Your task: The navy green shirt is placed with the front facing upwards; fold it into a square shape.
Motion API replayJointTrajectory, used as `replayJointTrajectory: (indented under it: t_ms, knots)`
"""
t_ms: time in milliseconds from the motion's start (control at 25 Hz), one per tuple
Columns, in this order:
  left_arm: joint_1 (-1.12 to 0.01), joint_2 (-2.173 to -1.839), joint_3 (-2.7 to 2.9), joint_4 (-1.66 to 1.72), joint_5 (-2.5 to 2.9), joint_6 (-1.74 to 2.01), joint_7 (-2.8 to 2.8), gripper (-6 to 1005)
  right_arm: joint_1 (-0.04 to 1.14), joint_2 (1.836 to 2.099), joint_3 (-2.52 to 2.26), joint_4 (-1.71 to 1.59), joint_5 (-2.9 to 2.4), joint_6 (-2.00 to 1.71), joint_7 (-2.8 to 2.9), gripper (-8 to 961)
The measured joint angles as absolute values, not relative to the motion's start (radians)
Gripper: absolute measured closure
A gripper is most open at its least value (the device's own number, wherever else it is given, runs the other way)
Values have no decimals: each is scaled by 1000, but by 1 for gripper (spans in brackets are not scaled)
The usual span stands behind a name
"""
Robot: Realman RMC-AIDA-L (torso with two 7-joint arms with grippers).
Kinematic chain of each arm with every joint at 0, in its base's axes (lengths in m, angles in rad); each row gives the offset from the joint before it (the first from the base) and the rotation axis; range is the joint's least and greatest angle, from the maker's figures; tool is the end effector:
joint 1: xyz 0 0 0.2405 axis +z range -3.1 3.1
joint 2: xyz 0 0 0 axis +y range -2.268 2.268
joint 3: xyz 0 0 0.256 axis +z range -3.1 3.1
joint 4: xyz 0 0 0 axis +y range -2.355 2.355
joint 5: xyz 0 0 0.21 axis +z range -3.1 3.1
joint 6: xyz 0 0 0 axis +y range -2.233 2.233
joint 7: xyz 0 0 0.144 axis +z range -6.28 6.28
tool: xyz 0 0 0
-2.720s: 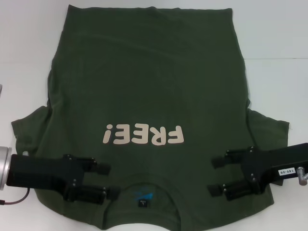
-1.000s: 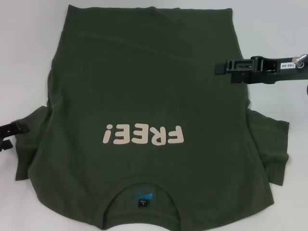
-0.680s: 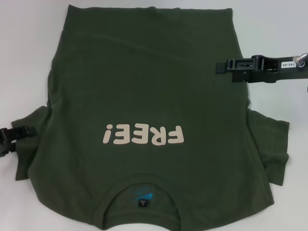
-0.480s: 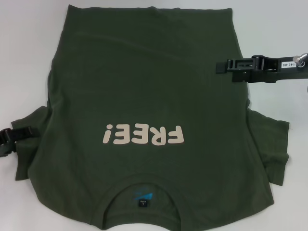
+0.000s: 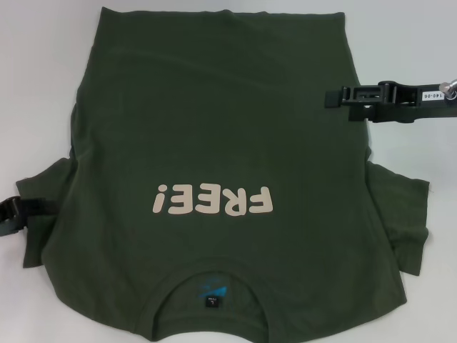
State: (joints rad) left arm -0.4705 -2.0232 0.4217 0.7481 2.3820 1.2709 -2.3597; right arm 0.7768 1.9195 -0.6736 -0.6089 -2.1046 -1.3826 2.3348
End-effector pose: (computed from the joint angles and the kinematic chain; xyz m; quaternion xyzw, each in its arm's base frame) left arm -0.3705 0.3307 0.0641 -0.6565 -0.6828 -0.1816 0.2641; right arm 0.2253 0.4218 0.0573 -0.7979 0.5455 0.2244 0.1242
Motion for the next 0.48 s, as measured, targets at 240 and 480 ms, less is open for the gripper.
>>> replayJointTrajectory:
  t_ms: [240,480]
  knots:
    - [-471,-2023,422,753,2382,1269,-2359,481,776,1919,-673,-609,-2105,-1383,2335,14]
    - [-471,-2023,423,754,2383,1260,-2358,764,776,1919,-668,-609,-2105,-1383,2335,14]
